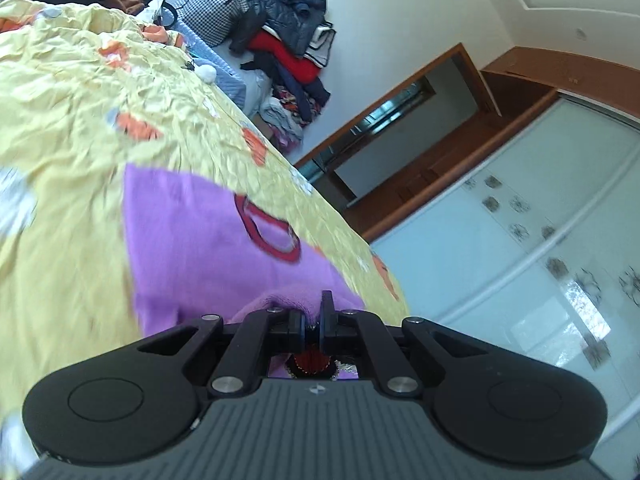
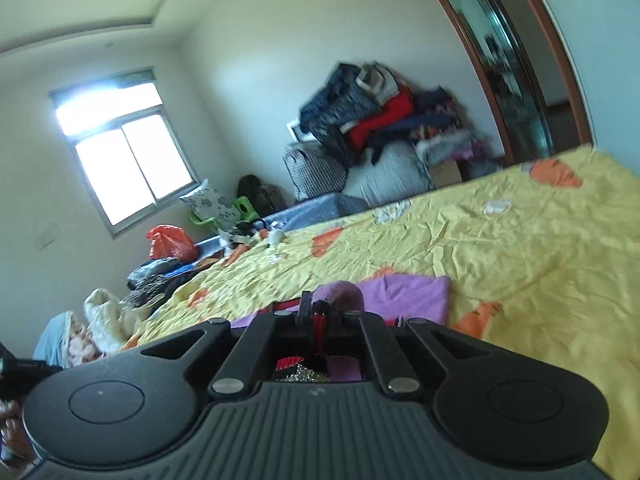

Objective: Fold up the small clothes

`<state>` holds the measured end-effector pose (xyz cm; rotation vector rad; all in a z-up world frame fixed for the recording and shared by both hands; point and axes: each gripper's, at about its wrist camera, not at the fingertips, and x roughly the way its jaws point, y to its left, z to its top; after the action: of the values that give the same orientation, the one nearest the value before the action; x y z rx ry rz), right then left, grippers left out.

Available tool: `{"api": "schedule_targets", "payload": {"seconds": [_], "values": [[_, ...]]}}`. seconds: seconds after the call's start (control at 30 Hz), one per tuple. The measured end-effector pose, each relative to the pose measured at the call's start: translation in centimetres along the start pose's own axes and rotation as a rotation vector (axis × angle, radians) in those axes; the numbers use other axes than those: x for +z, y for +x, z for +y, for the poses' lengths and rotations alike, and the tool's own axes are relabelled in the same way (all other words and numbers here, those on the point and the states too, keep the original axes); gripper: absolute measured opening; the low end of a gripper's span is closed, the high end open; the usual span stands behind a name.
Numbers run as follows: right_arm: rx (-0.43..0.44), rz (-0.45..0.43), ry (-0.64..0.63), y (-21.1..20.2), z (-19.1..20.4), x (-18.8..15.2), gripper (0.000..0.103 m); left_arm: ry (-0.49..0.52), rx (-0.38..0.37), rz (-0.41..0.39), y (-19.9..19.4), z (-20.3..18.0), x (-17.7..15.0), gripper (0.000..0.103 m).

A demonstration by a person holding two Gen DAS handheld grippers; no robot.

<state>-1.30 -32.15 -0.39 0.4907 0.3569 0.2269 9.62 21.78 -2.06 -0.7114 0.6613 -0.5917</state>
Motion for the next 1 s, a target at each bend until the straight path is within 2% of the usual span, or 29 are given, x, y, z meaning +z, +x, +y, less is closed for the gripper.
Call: {"api": "schedule_targets", "payload": {"seconds": [0.13, 0.27, 0.37, 0.43, 0.53, 0.57, 0.6, 0.63, 0.7, 0.77, 0.8, 0.87, 0.9, 0.93, 0.97, 1.0], "values": [[-0.022, 0.085, 0.026, 7.8, -1.7, 2.0, 0.004, -0.005, 0.054, 0.034, 5.3, 1.7, 3.6, 0.006], [-0.078, 0.184, 0.095, 15.1, -4.8, 2.3, 0.004, -0.045, 0.125, 0.073, 10.2, 4.5, 6.3, 0.006], [-0.111, 0.229, 0.118, 18.9, -6.5, 2.1, 0.004, -0.076, 0.154, 0.085, 12.7, 6.2, 8.1, 0.006], [-0.111, 0.257, 0.171, 20.7, -7.8, 1.9, 0.004, -0.102, 0.164, 0.12, 14.3, 7.4, 9.0, 0.006], [-0.117, 0.277, 0.26, 23.4, -9.7, 1.6, 0.008, -0.135, 0.222, 0.162, 16.4, 9.1, 9.6, 0.007], [-0.115, 0.304, 0.322, 24.4, -10.6, 1.5, 0.011, -0.172, 0.234, 0.181, 16.9, 10.0, 9.7, 0.007], [-0.133, 0.319, 0.353, 25.1, -11.1, 1.6, 0.024, -0.198, 0.245, 0.178, 17.2, 10.7, 9.9, 0.007], [-0.165, 0.316, 0.354, 25.5, -11.2, 1.9, 0.048, -0.206, 0.247, 0.172, 17.5, 11.1, 10.2, 0.007], [-0.15, 0.287, 0.333, 25.5, -11.0, 2.6, 0.071, -0.228, 0.247, 0.16, 17.9, 11.7, 11.1, 0.008], [-0.188, 0.234, 0.261, 24.7, -10.0, 3.4, 0.07, -0.219, 0.251, 0.115, 18.1, 11.5, 12.3, 0.008], [-0.204, 0.202, 0.231, 24.2, -9.5, 3.7, 0.072, -0.204, 0.247, 0.105, 18.4, 11.1, 12.9, 0.016], [-0.178, 0.19, 0.187, 23.4, -8.8, 3.9, 0.071, -0.191, 0.243, 0.119, 19.2, 10.3, 14.0, 0.042], [-0.196, 0.196, 0.154, 23.2, -8.3, 3.9, 0.071, -0.183, 0.235, 0.125, 19.5, 9.9, 14.4, 0.074], [-0.224, 0.192, 0.115, 22.7, -7.7, 3.7, 0.072, -0.164, 0.234, 0.113, 19.5, 9.4, 14.6, 0.096], [-0.222, 0.193, 0.075, 22.5, -7.3, 3.5, 0.072, -0.161, 0.251, 0.099, 19.5, 9.2, 14.8, 0.099], [-0.206, 0.196, 0.045, 22.3, -6.9, 3.2, 0.071, -0.179, 0.258, 0.096, 19.3, 9.3, 15.0, 0.094]]}}
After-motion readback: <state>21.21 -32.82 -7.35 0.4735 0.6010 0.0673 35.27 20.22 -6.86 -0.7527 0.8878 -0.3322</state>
